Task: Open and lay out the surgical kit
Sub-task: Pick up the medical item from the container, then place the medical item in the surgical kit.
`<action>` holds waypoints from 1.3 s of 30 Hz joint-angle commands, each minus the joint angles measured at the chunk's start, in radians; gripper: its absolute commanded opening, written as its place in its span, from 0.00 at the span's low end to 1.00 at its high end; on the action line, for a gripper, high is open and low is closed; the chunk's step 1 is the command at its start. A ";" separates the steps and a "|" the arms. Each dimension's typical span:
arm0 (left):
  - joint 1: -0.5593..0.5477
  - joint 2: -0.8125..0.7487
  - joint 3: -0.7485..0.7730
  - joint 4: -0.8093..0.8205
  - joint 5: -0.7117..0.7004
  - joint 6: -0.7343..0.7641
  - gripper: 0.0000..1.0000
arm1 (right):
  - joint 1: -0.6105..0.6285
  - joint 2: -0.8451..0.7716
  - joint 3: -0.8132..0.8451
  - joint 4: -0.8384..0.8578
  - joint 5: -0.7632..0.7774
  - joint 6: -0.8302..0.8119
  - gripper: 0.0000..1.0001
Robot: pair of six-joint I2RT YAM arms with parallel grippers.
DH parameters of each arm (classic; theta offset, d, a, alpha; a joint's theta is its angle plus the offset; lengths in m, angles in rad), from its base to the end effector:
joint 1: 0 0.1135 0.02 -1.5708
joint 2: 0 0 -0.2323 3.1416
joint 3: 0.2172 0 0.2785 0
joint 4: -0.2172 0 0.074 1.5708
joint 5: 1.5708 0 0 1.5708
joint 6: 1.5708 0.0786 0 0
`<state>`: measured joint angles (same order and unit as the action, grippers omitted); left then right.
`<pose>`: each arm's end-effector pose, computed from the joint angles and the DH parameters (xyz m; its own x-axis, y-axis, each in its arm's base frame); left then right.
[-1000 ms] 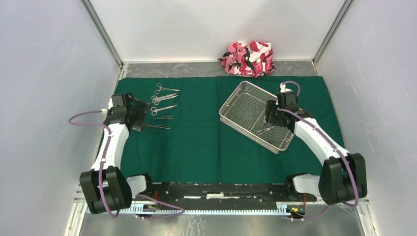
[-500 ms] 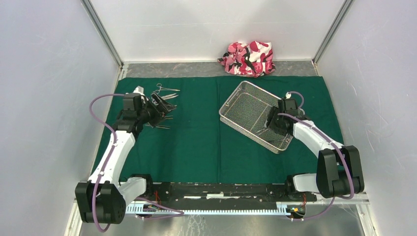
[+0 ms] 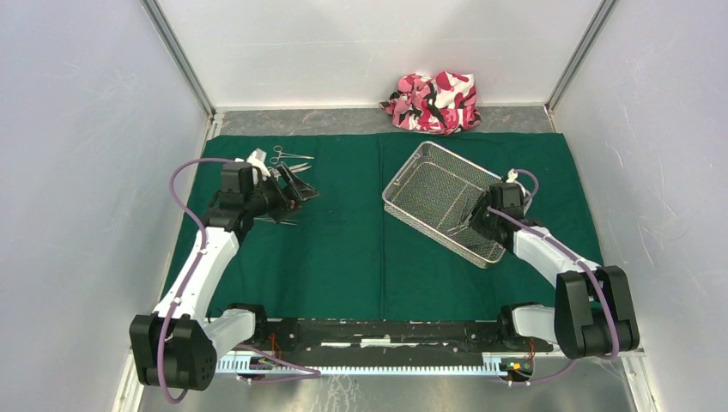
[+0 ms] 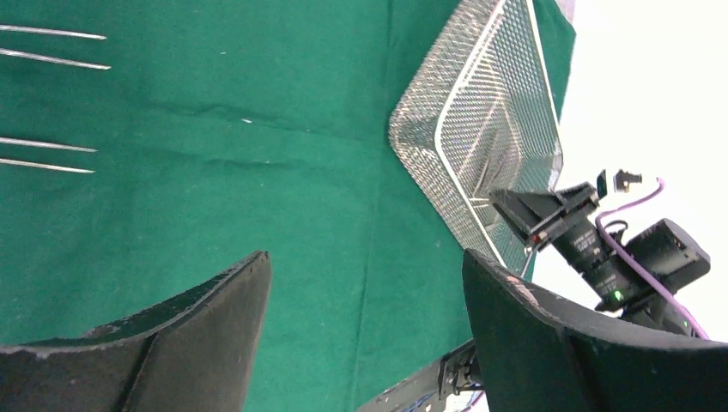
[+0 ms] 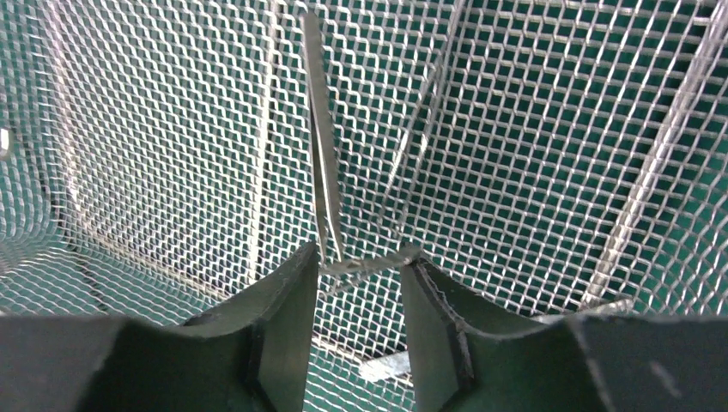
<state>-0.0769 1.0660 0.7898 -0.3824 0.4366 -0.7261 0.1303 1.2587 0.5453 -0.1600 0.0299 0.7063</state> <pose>0.2971 -0.0562 0.2115 -0.7239 -0.5477 -0.4195 -0.1037 0.6876 -0.7186 0.2894 0.0356 0.0850 -0.6501 0.5691 -0.5035 0.4090 0.8205 0.3994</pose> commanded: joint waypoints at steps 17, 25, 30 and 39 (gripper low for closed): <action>-0.419 -0.030 0.062 0.270 -0.001 0.011 0.83 | -0.024 -0.241 0.180 0.066 -0.071 -0.257 0.00; -0.730 0.086 0.221 0.217 -0.407 0.135 0.81 | -0.012 -0.193 0.268 0.012 -0.456 -0.183 0.00; -0.959 0.249 0.390 0.113 -0.783 0.268 0.80 | 0.053 -0.121 0.257 -0.035 -0.557 -0.028 0.00; -1.150 0.499 0.549 0.023 -1.079 0.441 0.67 | 0.143 -0.161 0.143 0.022 -0.478 0.231 0.00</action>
<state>-1.1976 1.5143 1.2888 -0.3092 -0.4652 -0.3958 0.2596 1.1263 0.7242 -0.1806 -0.4534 0.7841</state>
